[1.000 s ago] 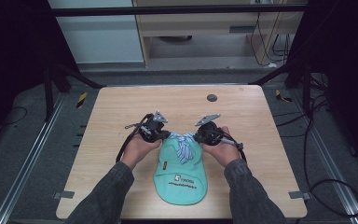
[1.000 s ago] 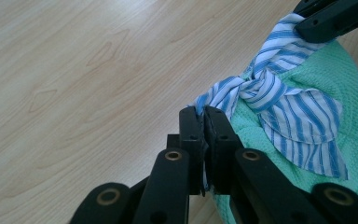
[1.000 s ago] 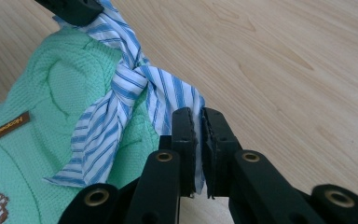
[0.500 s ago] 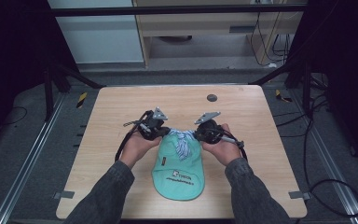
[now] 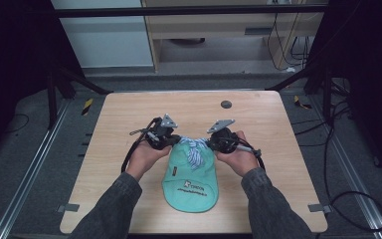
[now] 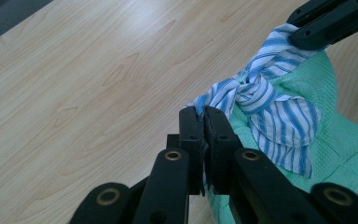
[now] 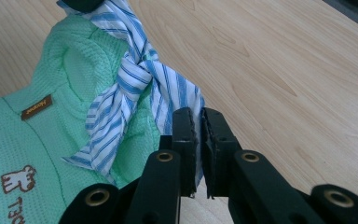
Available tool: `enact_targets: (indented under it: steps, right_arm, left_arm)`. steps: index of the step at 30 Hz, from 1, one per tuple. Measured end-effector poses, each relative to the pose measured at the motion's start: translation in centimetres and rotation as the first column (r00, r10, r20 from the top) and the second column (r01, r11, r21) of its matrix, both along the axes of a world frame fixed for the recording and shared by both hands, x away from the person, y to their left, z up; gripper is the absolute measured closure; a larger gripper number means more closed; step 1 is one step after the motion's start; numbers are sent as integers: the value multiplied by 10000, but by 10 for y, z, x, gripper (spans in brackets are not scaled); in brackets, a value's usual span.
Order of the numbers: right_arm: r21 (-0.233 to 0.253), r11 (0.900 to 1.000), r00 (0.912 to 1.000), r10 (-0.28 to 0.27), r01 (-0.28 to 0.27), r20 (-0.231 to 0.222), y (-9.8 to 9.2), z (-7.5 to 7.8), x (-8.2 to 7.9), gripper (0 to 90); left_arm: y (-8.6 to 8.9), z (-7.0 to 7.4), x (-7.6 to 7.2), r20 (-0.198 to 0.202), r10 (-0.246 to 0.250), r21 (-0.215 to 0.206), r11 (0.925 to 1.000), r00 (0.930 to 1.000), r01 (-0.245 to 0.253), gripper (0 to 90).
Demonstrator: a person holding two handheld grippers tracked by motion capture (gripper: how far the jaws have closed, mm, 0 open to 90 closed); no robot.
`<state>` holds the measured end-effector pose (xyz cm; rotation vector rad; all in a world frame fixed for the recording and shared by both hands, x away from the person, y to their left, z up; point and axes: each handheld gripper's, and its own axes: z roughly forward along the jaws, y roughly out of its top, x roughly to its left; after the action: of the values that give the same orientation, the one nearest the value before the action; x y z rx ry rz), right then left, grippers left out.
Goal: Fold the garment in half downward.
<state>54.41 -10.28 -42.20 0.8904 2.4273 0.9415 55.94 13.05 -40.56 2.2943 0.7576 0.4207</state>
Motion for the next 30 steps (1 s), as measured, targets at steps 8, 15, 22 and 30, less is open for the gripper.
enact_targets:
  steps: [8, 15, 22, 30]
  right_arm:
    - [153, 9998, 10000, -87, 86, 2, -2, 3, 5, 844]
    - [224, 9995, 9997, -223, 220, 121, 0, 7, 14, 843]
    - [116, 9998, 9996, -184, 182, 236, 3, 11, 17, 843]
    - [-47, 10000, 9993, -11, 13, 384, 7, 12, 15, 843]
  left_arm:
    - [-1, 5, 5, 67, -79, -70, 9999, 9999, 79, 872]
    - [0, 12, 12, 172, -68, -19, 10000, 9998, 69, 871]
    - [1, 15, 13, 277, -27, 143, 9999, 9996, 24, 871]
    - [4, 17, 11, 291, -139, 234, 9996, 9995, 132, 871]
